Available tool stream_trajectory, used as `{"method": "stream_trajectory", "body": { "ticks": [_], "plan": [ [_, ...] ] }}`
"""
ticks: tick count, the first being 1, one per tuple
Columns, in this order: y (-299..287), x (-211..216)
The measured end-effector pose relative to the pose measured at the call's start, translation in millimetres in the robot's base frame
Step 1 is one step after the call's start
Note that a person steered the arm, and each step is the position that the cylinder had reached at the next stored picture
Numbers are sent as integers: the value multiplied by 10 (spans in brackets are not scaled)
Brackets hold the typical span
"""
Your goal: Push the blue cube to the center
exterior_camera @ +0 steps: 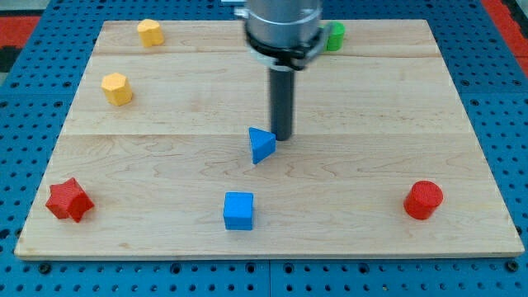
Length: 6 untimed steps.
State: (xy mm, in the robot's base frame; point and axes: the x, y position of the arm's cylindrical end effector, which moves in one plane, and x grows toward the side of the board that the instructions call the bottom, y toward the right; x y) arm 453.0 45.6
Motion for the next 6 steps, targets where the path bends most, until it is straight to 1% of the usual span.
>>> {"method": "stream_trajectory", "body": {
  "ticks": [1, 2, 3, 4, 5, 6],
  "plan": [
    [368, 537],
    [-149, 1301],
    [-634, 1650],
    [-728, 1651],
    [-980, 1391],
    [-580, 801]
  ]
}}
